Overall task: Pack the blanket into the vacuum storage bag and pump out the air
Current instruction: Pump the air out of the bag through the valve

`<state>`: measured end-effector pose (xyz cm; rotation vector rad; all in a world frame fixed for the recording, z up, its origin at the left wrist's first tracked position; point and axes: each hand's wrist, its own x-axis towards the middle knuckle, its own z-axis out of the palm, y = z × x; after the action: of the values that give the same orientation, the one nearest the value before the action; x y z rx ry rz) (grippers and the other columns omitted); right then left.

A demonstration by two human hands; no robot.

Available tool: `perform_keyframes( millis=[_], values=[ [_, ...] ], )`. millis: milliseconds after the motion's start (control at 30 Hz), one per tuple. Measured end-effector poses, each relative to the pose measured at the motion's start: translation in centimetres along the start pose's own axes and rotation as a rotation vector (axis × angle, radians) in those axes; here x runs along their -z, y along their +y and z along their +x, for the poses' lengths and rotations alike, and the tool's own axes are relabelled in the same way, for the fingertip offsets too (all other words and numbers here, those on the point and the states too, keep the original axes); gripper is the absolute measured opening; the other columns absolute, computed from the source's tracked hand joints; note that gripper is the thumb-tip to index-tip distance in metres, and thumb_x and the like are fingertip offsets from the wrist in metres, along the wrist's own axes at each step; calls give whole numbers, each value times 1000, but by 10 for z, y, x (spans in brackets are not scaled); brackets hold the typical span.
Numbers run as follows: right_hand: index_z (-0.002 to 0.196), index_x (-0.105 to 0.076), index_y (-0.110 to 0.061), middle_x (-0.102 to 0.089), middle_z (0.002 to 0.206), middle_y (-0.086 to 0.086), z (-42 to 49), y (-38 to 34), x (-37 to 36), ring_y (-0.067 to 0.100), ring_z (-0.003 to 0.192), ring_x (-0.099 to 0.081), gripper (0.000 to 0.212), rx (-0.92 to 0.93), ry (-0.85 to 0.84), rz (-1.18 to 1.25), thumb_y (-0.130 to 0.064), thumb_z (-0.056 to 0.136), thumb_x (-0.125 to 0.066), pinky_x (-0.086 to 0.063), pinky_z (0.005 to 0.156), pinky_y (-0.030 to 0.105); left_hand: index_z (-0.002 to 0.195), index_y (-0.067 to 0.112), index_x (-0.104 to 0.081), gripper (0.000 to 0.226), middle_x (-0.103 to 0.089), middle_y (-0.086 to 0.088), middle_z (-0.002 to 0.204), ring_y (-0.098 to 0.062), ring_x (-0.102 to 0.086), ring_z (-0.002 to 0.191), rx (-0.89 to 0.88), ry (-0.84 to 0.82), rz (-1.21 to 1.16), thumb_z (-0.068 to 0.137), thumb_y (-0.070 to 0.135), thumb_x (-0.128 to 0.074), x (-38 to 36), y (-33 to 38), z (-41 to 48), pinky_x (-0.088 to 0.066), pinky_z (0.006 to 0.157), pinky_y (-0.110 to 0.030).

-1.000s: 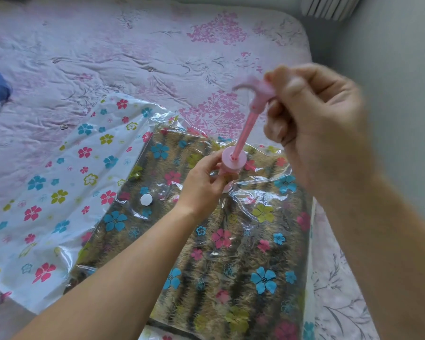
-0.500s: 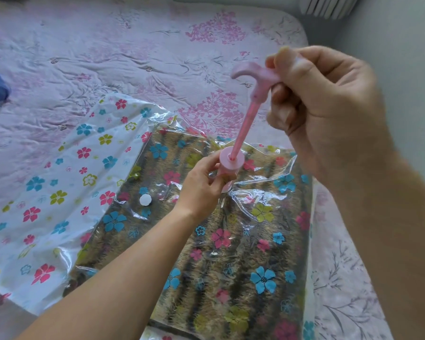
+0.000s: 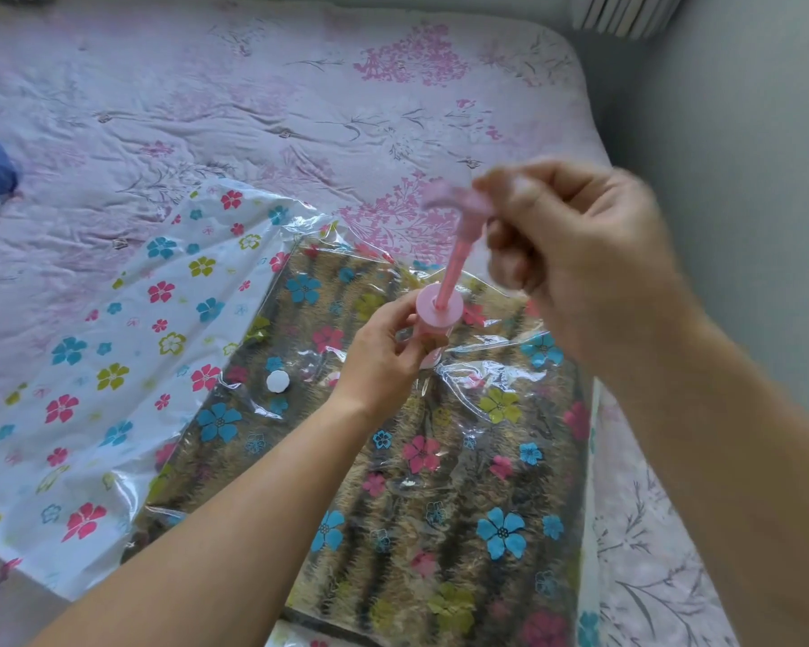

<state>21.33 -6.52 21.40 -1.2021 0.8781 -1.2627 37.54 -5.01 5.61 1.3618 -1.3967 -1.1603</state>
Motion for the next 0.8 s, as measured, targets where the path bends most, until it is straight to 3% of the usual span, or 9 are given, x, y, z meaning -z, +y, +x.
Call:
perform_keyframes(
  millis=[133,333,400,500,633,800],
  values=[
    [80,-74,-11,-64,61,7,-1,-4,1,13,41,-49,15,62,-24,119,-15,93,-69,-40,45,21,138,33,-64,42,-66,8,136,-4,-63,123,2,-4,12,98,20,-71,0,2,0,-57,94,-22],
    [81,-68,-7,-64,63,3,-18,66,1,11,47,-51,19,-368,103,-234,-12,99,-63,-45,47,24,125,17,-71,27,-69,-5,128,-10,-65,121,8,8,19,98,16,-71,1,2,-2,-56,87,-15],
    [82,-68,-4,-64,61,2,-15,60,2,10,46,-51,19,-349,92,-229,-11,99,-63,-45,47,23,128,20,-70,30,-69,-2,130,-9,-64,122,9,4,16,98,18,-71,2,2,-3,-57,89,-18],
    [80,-71,-5,-65,61,4,-8,26,2,11,45,-51,18,-141,32,-67,-14,95,-68,-43,44,22,137,30,-65,40,-67,3,134,-7,-63,123,4,-11,-6,98,20,-72,1,3,-2,-57,93,-20],
    [83,-75,-8,-66,66,10,-2,-3,8,13,44,-50,16,52,-42,166,-21,92,-73,-40,46,22,138,35,-64,45,-66,8,137,-2,-62,123,11,-15,15,97,17,-72,0,3,-2,-54,89,-12],
    [80,-71,-9,-64,61,3,-14,63,4,11,45,-51,20,-257,123,-98,-12,98,-65,-45,45,22,134,22,-68,38,-68,-1,132,-9,-64,122,23,0,-12,97,14,-72,-1,5,-1,-59,90,-22]
  ],
)
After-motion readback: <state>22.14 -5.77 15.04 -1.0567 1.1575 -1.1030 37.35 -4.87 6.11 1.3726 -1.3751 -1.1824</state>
